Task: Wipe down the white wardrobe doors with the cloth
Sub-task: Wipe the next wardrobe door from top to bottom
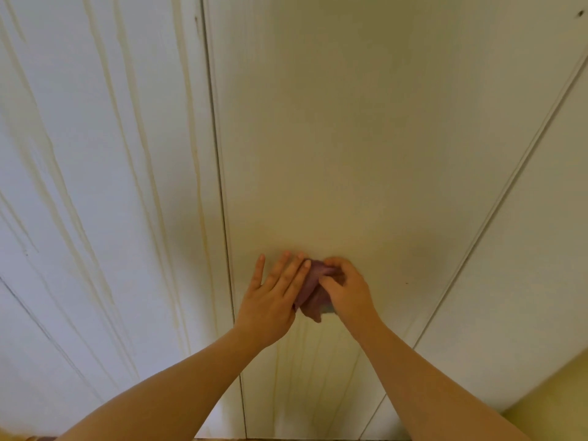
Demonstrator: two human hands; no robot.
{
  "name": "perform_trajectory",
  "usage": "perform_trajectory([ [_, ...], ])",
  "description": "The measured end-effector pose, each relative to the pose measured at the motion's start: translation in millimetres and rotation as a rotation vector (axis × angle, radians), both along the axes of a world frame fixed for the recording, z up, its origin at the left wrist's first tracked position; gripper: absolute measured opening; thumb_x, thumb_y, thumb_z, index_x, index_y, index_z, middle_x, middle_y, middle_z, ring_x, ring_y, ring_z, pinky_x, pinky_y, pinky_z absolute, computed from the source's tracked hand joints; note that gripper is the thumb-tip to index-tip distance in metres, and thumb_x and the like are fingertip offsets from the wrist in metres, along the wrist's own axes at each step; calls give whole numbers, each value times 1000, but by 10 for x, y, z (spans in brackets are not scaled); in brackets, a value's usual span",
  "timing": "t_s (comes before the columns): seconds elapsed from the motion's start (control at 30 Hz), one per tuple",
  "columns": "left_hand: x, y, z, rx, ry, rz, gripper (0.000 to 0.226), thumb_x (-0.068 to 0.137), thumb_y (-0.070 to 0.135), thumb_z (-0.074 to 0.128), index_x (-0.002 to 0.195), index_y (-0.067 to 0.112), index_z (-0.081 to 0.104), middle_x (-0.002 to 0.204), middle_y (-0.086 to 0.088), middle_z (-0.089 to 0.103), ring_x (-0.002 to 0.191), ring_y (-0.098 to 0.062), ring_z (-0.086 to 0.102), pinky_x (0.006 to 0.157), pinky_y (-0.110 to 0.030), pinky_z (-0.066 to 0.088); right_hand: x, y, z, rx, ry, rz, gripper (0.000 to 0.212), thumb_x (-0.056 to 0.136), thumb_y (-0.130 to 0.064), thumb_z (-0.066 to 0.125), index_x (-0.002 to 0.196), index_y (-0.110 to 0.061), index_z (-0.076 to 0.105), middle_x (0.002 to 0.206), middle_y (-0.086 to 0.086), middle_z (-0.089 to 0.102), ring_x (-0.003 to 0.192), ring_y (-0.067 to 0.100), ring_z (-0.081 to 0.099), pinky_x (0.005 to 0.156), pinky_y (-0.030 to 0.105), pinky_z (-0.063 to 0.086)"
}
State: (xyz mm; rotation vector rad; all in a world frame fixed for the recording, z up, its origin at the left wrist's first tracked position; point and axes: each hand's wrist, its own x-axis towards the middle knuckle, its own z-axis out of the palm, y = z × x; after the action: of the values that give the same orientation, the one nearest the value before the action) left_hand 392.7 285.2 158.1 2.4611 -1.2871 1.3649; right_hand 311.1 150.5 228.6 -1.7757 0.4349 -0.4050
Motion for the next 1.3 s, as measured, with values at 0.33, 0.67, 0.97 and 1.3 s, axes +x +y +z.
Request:
perform_trajectory([
  [0.33, -123, -426, 33, 79, 17, -38, 77, 90, 48, 33, 151, 8, 8, 158, -8, 12, 147, -25, -2, 115, -53, 8, -177, -396, 106, 591, -129, -171, 9, 88, 2, 49, 94, -6, 47, 82, 9, 54, 69, 19, 52, 36, 18, 42],
  [0.67, -298, -737, -48, 224, -31, -112, 81, 78, 16, 32, 151, 9, -4, 156, -9, 14, 146, -26, -2, 116, -52, 1, -427, -1111, 139, 612, -335, -341, 18, 80, 4, 37, 75, 4, 54, 33, 8, 47, 32, 17, 46, 41, 16, 43],
  [0.97, -412, -1168, 84, 239, -58, -173, 77, 82, 17, 29, 151, 8, -3, 153, -4, 21, 144, -27, 5, 117, -51, 1, -507, -1365, 182, 950, -37, -229, 12, 77, -15, 39, 76, -11, 51, 73, 10, 49, 67, 22, 49, 68, 23, 44],
  [1.3, -395, -1217, 84, 321, -74, -154, 75, 80, 15, 26, 151, 6, 4, 153, -5, 23, 142, -30, 13, 116, -51, 1, -443, -1526, -47, 815, -40, -234, 37, 57, -26, 51, 81, 2, 55, 80, 18, 60, 69, 30, 60, 73, 45, 49],
])
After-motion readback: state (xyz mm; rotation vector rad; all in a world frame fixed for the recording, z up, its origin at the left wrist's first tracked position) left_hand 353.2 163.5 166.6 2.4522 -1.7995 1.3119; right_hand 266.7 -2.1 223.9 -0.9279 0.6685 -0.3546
